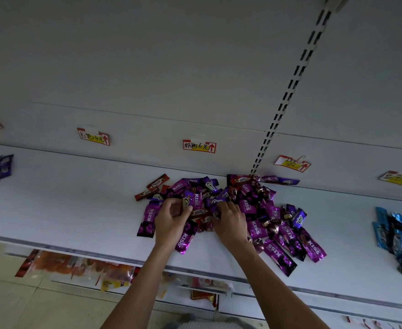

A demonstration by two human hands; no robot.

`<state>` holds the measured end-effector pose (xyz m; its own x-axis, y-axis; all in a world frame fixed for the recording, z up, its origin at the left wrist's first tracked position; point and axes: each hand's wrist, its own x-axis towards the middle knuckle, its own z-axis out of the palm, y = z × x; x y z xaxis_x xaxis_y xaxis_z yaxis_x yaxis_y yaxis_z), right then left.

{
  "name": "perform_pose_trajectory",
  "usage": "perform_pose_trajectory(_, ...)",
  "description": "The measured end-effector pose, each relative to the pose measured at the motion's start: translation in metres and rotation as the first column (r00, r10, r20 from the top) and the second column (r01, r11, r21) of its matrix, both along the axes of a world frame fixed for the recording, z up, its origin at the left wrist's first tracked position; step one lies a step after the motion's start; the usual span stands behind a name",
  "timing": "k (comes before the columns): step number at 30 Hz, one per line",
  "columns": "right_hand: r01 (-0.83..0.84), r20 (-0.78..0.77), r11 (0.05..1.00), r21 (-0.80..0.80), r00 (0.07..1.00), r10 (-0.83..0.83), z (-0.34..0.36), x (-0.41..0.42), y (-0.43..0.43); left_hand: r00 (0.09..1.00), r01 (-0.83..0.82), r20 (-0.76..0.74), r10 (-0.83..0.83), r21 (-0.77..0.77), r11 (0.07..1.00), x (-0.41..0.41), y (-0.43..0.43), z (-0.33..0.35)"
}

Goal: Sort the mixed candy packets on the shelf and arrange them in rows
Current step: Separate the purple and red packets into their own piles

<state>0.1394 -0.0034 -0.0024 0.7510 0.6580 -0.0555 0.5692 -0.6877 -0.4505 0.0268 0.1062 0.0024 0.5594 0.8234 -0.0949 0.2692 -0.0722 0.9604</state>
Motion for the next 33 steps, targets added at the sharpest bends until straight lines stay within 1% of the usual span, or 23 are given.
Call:
perform_pose_trajectory(4,0.082,-0.129,0.996,-0.039,0.988,-0.086,0.003,0.006,0.010,0.997,0.018,-0.081,-0.016,0.026,1.000,0.000,0.007,-0.004)
perform_pose_trajectory(6,0.097,-0.196,0.995,-0.018,0.976,-0.099,0.004,0.011,0.011,0.992,0.057,-0.115,-0.047,0.092,0.994,0.000,0.013,-0.005)
perform_pose_trajectory(8,0.132,-0.267,0.991,0.034,0.956,-0.118,0.006,0.014,0.013,0.988,0.068,-0.146,-0.042,0.176,0.982,-0.001,0.020,-0.002)
perform_pose_trajectory(10,0.219,-0.371,0.968,0.126,0.915,-0.159,0.009,0.018,0.016,0.987,0.023,-0.159,0.008,0.197,0.980,-0.002,0.028,0.000)
perform_pose_trajectory(11,0.247,-0.390,0.954,0.169,0.906,-0.166,0.011,0.020,0.018,0.985,0.005,-0.168,0.031,0.205,0.979,-0.002,0.032,0.001)
perform_pose_trajectory(12,0.223,-0.348,0.956,0.190,0.926,-0.147,0.013,0.024,0.019,0.982,-0.012,-0.180,0.054,0.227,0.974,-0.003,0.037,0.000)
perform_pose_trajectory(13,0.163,-0.275,0.971,0.176,0.955,-0.111,0.013,0.027,0.021,0.974,-0.010,-0.214,0.070,0.267,0.964,-0.003,0.042,-0.003)
perform_pose_trajectory(15,0.026,-0.147,0.997,0.074,0.989,-0.015,0.010,0.031,0.024,0.952,0.020,-0.295,0.081,0.326,0.945,-0.006,0.052,-0.010)
perform_pose_trajectory(17,-0.039,-0.115,0.999,-0.007,0.993,0.038,0.004,0.032,0.027,0.926,0.049,-0.369,0.079,0.326,0.944,-0.006,0.057,-0.015)
perform_pose_trajectory(20,-0.053,-0.077,0.999,-0.003,0.996,0.053,0.000,0.034,0.028,0.884,0.085,-0.462,0.067,0.300,0.950,-0.002,0.061,-0.019)
perform_pose_trajectory(22,-0.038,-0.077,0.998,0.040,0.996,0.041,0.000,0.038,0.026,0.882,0.101,-0.467,0.058,0.307,0.946,0.002,0.062,-0.019)
perform_pose_trajectory(24,0.013,-0.122,0.991,0.133,0.993,0.003,0.004,0.040,0.025,0.904,0.069,-0.421,0.071,0.307,0.949,0.004,0.062,-0.017)
perform_pose_trajectory(26,0.111,-0.207,0.963,0.244,0.977,-0.060,0.009,0.044,0.026,0.926,0.047,-0.371,0.078,0.317,0.947,0.007,0.064,-0.014)
perform_pose_trajectory(28,0.195,-0.313,0.933,0.303,0.945,-0.096,0.015,0.048,0.030,0.928,0.038,-0.364,0.084,0.316,0.948,0.007,0.067,-0.011)
perform_pose_trajectory(30,0.187,-0.337,0.943,0.275,0.937,-0.087,0.019,0.050,0.038,0.917,0.017,-0.384,0.108,0.307,0.951,0.001,0.074,-0.009)
perform_pose_trajectory(33,0.152,-0.292,0.975,0.162,0.951,-0.100,0.018,0.053,0.053,0.893,0.016,-0.438,0.104,0.262,0.965,-0.012,0.084,-0.008)
